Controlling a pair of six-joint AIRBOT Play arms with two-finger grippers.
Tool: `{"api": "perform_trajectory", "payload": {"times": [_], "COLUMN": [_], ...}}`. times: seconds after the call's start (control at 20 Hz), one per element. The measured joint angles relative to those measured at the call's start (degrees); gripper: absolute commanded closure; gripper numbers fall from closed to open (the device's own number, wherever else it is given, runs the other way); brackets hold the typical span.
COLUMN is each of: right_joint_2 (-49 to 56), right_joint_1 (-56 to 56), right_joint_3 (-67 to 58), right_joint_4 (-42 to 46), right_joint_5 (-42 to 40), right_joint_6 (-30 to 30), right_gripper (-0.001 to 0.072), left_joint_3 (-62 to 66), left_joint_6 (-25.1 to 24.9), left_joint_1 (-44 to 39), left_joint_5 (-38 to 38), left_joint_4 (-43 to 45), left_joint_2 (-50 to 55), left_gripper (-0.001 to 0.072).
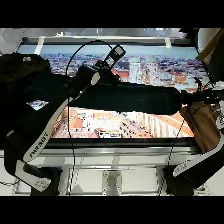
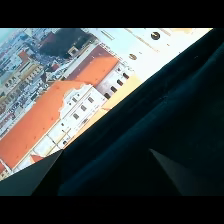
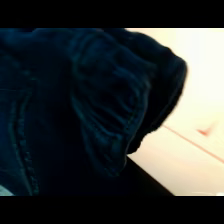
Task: Fold the clothes and pants, and hang the long-sleeved shirts on hangers.
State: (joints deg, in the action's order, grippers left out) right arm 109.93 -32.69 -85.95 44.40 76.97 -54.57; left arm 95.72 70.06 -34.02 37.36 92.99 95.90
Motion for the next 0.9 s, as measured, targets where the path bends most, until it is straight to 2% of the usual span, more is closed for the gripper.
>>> {"api": "perform_trajectory", "payload": {"times": [0.05, 0.15, 0.3, 0.45, 0.7, 0.9], "right_joint_2": [0.0, -0.3, -1.0, -3.5, -6.0, -6.5], "right_joint_1": [0.2, 0.4, 0.9, 3.8, 13.9, 24.2], "right_joint_3": [-0.5, -3.0, -8.9, -13.9, -21.8, -24.9], "right_joint_4": [-1.5, -5.7, -12.2, -16.5, -18.9, -16.0], "right_joint_5": [0.6, 3.9, 11.5, 14.3, 13.6, 7.3], "right_joint_6": [0.1, 0.1, -1.6, -5.3, -12.4, -16.6], "right_gripper": [0.0685, 0.0685, 0.0685, 0.0685, 0.0686, 0.0686], "left_joint_3": [0.0, 0.0, 0.0, 0.0, 0.0, 0.0], "left_joint_6": [0.0, 0.0, 0.1, 0.2, 0.2, 0.3], "left_joint_1": [0.0, 0.0, -0.1, -0.5, -2.1, -2.5], "left_joint_5": [0.1, 0.1, 0.2, 0.3, 0.9, 1.2], "left_joint_4": [0.0, -0.3, -4.4, -12.7, -27.1, -31.5], "left_joint_2": [0.2, 0.8, 2.9, 7.1, 14.3, 16.3], "left_gripper": [0.0299, 0.0697, 0.0693, 0.0692, 0.0692, 0.0692]}}
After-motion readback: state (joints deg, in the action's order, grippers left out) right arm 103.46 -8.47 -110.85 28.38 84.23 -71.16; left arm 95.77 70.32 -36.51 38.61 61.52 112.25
